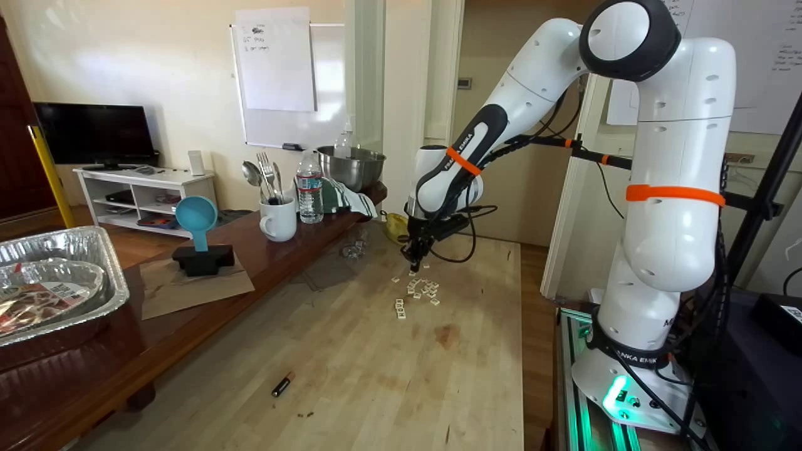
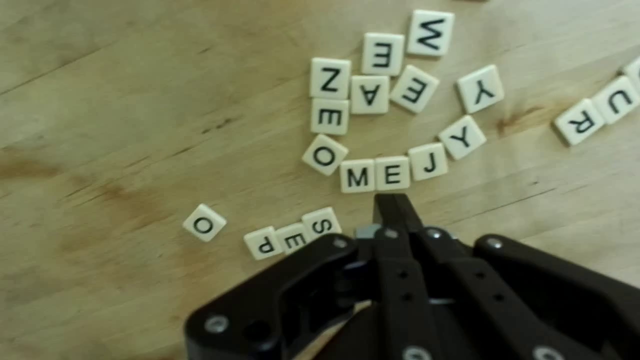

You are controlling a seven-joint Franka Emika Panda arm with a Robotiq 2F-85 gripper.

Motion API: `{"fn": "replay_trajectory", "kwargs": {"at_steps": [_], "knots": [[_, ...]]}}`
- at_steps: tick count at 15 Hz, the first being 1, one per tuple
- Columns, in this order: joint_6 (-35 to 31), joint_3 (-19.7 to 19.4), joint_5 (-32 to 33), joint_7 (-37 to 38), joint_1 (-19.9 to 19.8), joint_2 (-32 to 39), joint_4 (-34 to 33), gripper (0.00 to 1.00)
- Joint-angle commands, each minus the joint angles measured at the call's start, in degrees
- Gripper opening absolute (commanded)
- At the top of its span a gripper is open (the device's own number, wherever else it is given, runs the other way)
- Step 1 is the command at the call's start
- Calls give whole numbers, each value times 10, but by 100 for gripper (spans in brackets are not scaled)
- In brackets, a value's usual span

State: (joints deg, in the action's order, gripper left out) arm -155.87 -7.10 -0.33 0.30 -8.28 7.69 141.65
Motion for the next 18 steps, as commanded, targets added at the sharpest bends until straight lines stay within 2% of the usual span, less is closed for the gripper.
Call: {"fn": "replay_trajectory", "kwargs": {"at_steps": [1, 4, 7, 13, 18], "knots": [[-51, -22, 66, -31, -3, 7, 5, 0], [-93, -32, 97, -61, -6, 23, 0, 0], [-120, -30, 99, -93, -10, 41, -3, 0], [-131, -22, 101, -147, -13, 70, -5, 0], [-159, -21, 103, -160, -15, 86, -8, 0]]}}
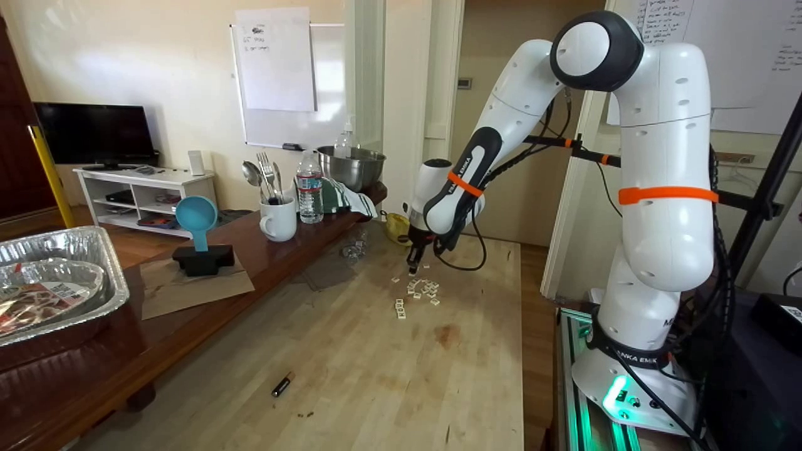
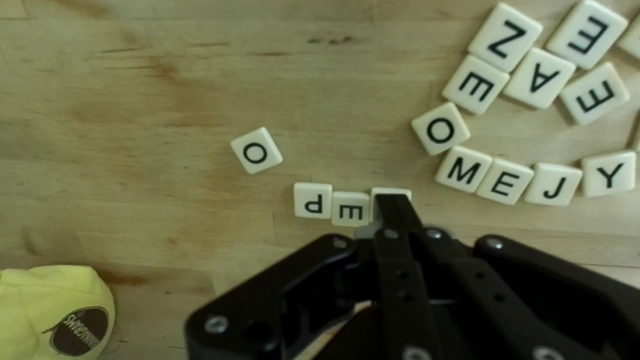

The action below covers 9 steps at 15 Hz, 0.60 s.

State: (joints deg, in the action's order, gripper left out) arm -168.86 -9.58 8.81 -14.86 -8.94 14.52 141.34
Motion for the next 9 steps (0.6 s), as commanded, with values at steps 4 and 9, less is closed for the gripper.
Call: {"fn": "replay_trajectory", "kwargs": {"at_steps": [4, 9], "knots": [[-40, 17, -1, -15, -15, 32, -11, 0], [-23, 70, -32, -42, -43, 36, -15, 0]]}}
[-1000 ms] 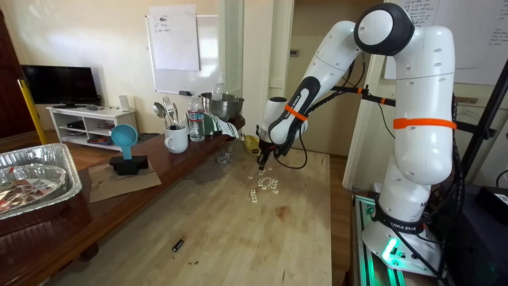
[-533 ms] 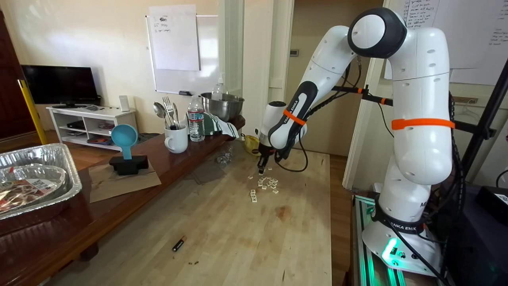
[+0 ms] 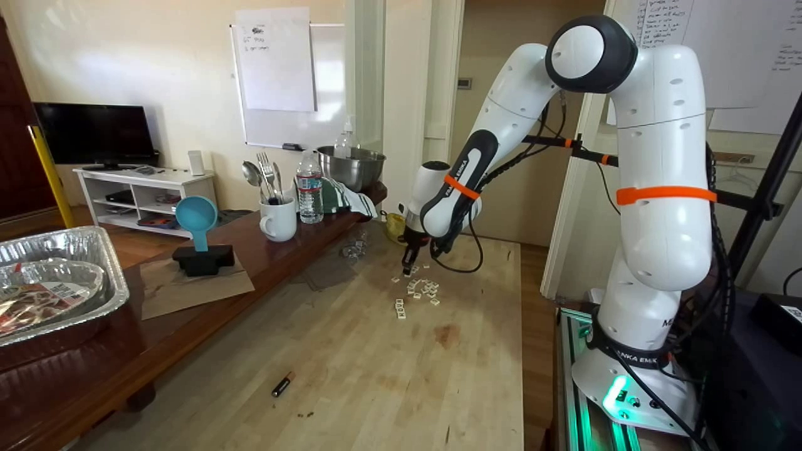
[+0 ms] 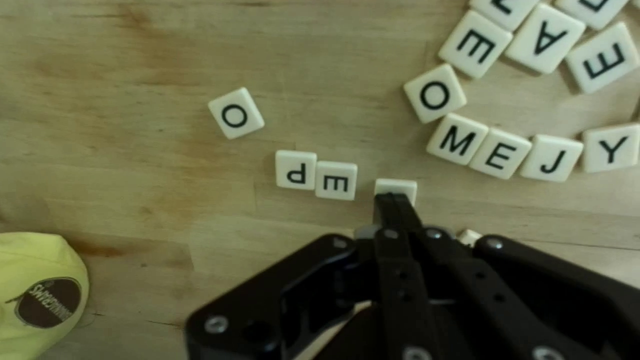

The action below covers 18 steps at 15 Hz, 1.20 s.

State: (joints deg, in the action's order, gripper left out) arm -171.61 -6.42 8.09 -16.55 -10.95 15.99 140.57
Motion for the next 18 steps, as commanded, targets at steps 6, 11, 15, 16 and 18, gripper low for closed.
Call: {"fn": "replay_trajectory", "kwargs": {"at_steps": [6, 11, 15, 16, 18], "knots": [[68, 104, -99, -53, -54, 13, -13, 0], [105, 97, -125, -27, -36, 3, -14, 0], [141, 92, -155, 13, -22, -3, -16, 0], [154, 90, -163, 30, -16, -4, -18, 0], [169, 91, -185, 52, -10, -6, -20, 0]]}}
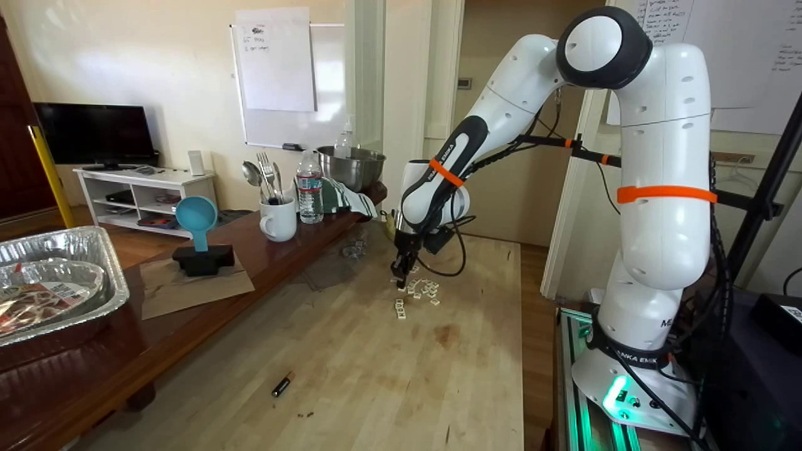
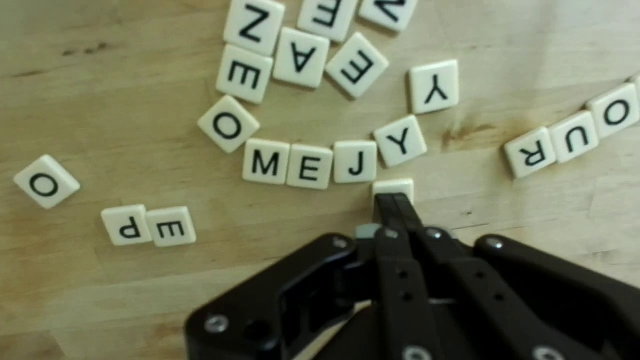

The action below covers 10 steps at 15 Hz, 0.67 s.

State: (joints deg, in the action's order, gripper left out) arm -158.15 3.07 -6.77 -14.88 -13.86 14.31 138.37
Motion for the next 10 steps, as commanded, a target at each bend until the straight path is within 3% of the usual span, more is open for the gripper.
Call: {"fn": "replay_trajectory", "kwargs": {"at_steps": [1, 10], "knots": [[37, 3, -56, 30, 17, 10, 1, 0], [36, -16, -108, 161, 52, 11, 1, 0]]}}
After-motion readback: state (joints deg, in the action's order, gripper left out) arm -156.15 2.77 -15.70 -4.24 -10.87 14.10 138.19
